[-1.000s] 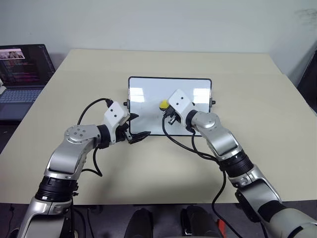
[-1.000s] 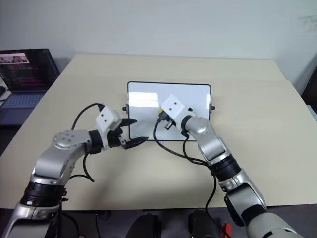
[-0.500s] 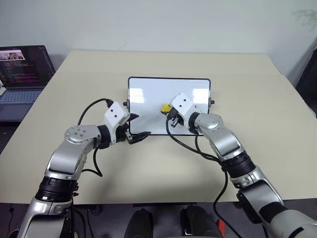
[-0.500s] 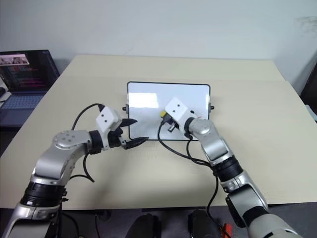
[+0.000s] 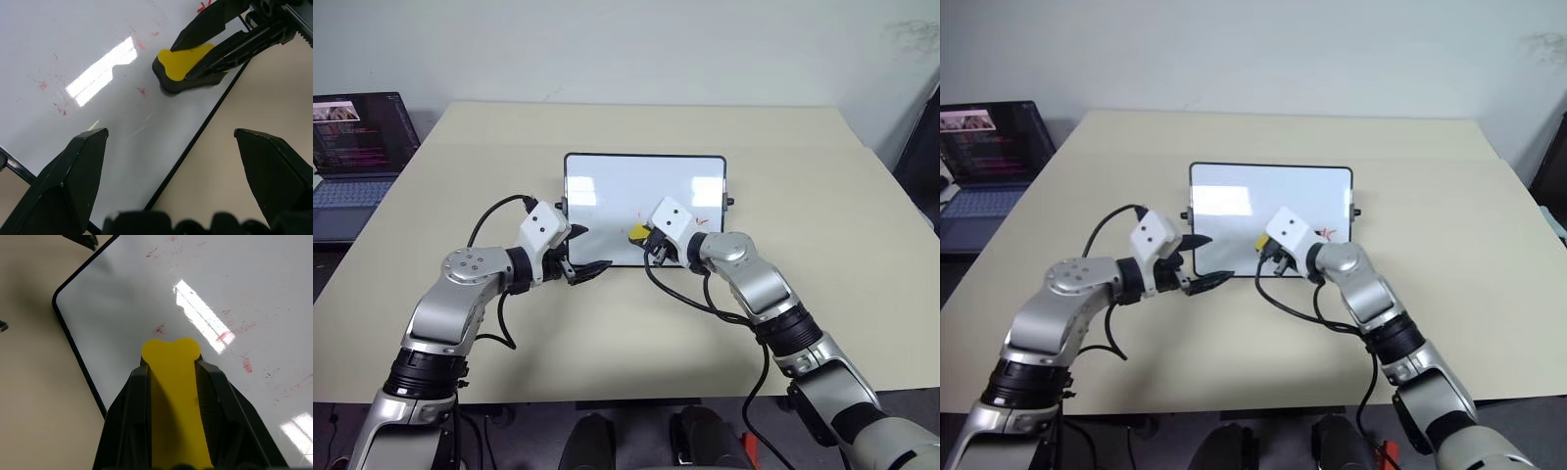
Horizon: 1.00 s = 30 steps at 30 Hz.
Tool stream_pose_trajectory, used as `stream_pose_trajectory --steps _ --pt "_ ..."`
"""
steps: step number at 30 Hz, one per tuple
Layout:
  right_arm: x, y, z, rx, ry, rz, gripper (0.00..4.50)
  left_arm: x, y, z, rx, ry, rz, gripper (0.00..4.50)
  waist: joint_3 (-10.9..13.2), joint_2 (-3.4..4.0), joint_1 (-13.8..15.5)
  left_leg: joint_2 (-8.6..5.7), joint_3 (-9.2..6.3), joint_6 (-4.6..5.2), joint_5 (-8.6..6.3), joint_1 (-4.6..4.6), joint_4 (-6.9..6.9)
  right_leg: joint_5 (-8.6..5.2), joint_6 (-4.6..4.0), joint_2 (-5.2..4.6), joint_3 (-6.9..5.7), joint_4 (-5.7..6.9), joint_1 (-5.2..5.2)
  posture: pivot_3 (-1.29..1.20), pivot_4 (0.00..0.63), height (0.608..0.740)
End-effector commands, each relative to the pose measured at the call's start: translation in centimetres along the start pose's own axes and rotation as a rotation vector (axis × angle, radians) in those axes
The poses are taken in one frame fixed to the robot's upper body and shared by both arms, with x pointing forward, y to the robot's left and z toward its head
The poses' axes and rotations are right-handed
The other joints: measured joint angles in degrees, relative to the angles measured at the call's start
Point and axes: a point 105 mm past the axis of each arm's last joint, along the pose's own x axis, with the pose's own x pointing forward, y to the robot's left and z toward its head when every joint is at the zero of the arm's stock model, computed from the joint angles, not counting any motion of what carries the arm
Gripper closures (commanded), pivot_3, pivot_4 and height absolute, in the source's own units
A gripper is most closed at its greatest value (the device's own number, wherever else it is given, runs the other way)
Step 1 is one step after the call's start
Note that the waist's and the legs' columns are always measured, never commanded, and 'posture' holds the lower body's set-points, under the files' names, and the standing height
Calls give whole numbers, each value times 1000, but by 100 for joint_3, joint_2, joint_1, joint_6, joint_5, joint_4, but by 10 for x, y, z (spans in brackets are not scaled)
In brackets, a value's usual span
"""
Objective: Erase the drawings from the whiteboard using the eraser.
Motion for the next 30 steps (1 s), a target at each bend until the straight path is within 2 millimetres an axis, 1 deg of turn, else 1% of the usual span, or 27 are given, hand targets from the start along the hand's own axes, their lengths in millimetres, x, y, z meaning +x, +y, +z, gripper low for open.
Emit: stream_pose_trajectory --steps 1,2,4,8,10,11,13,14,16,20,22,26,30 --pt "-6 -39 10 -17 -30 -194 3536 -1 -1 12 41 -30 -7 0 0 0 5 0 0 0 1 0 0 0 0 0 0 0 0 0 150 740" --pt "-7 -45 15 -22 -51 -227 3536 0 -2 12 41 -31 -8 0 0 0 5 -1 0 0 1 0 1 1 -1 0 1 0 0 0 150 740" --pt "-7 -49 20 -24 -68 -247 3536 0 -2 12 40 -31 -9 0 0 0 7 -2 1 0 2 -2 1 1 -1 0 1 -2 0 0 150 740" --pt "-4 -43 15 -20 -46 -214 3536 1 -2 12 39 -32 -10 0 0 0 11 -2 2 -1 0 -8 -2 1 -1 -3 1 -8 -1 0 150 740" --pt "-4 -22 -7 -41 43 -91 3536 0 -2 12 36 -33 -10 0 0 0 10 -2 2 0 0 -8 -2 1 -1 -4 1 -9 -1 0 150 740" --pt "-4 -14 -15 -49 73 -49 3536 0 -2 12 36 -33 -9 0 -1 -2 11 -2 1 0 0 -8 -3 1 -1 -4 0 -10 -1 0 150 740" --pt "-6 -3 -20 -59 92 10 3536 0 -3 11 34 -33 -9 0 -1 -2 11 -2 0 1 0 -6 -3 1 -1 -4 -1 -9 0 0 150 740" --pt "-6 -3 -19 -60 87 4 3536 0 -3 11 33 -33 -10 0 -1 -2 11 -2 0 1 0 -4 -2 1 -1 -4 0 -7 1 0 150 740" --pt "-6 -8 -16 -58 76 -33 3536 1 -3 11 32 -33 -11 0 -1 -1 3 -1 1 1 0 1 -2 1 -1 -3 0 -4 2 0 150 740" --pt "-12 -43 -12 -73 69 -194 3536 1 -5 11 30 -33 -16 0 -1 -1 7 0 1 6 5 5 0 2 -2 0 1 -1 4 0 150 740" --pt "-16 -52 -14 -75 79 -223 3536 1 -5 11 29 -33 -17 0 -1 -1 8 -1 1 8 7 6 1 4 -2 0 1 -1 5 0 150 740" --pt "-20 -58 -23 -80 113 -231 3536 2 -6 11 27 -35 -19 0 -3 -5 39 -5 0 10 9 5 1 5 -1 0 -1 -4 10 0 150 740" --pt "-19 -50 -29 -81 130 -188 3536 3 -6 11 25 -36 -20 0 -3 -5 37 -5 0 10 10 5 1 5 -1 -1 0 -5 10 0 150 740"
